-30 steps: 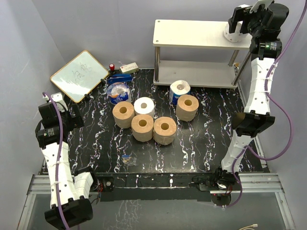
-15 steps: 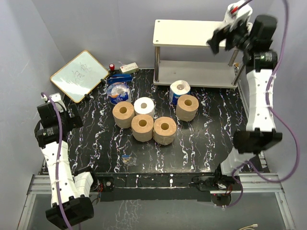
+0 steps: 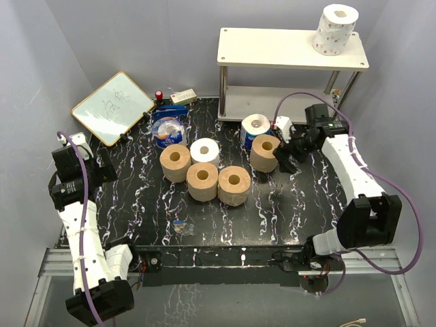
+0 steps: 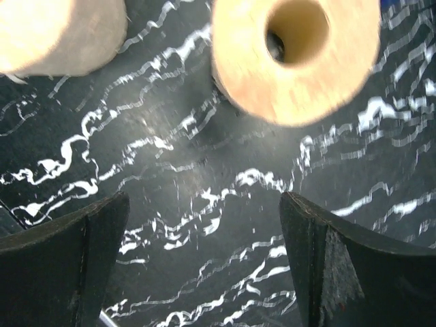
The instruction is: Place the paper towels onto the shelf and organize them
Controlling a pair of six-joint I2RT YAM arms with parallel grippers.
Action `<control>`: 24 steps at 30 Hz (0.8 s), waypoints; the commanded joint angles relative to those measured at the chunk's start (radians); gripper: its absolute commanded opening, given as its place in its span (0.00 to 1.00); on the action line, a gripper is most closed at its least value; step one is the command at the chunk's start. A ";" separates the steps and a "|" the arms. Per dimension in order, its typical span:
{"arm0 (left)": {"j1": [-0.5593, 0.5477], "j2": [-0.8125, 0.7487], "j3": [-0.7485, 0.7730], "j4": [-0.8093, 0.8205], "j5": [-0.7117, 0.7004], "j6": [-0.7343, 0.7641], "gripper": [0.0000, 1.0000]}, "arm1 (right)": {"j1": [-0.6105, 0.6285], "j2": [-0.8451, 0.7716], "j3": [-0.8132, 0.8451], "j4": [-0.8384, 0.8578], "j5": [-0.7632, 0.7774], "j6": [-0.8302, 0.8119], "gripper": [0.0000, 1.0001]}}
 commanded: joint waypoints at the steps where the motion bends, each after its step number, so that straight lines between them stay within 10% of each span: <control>1: 0.008 -0.008 0.010 0.002 -0.006 0.005 0.98 | 0.133 0.039 0.081 0.084 0.005 -0.009 0.89; 20: 0.026 -0.026 0.009 0.003 0.000 0.006 0.98 | 0.256 0.244 0.156 0.220 0.181 -0.022 0.82; 24: 0.026 -0.026 0.009 0.003 0.001 0.007 0.98 | 0.257 0.290 0.174 0.210 0.179 -0.010 0.67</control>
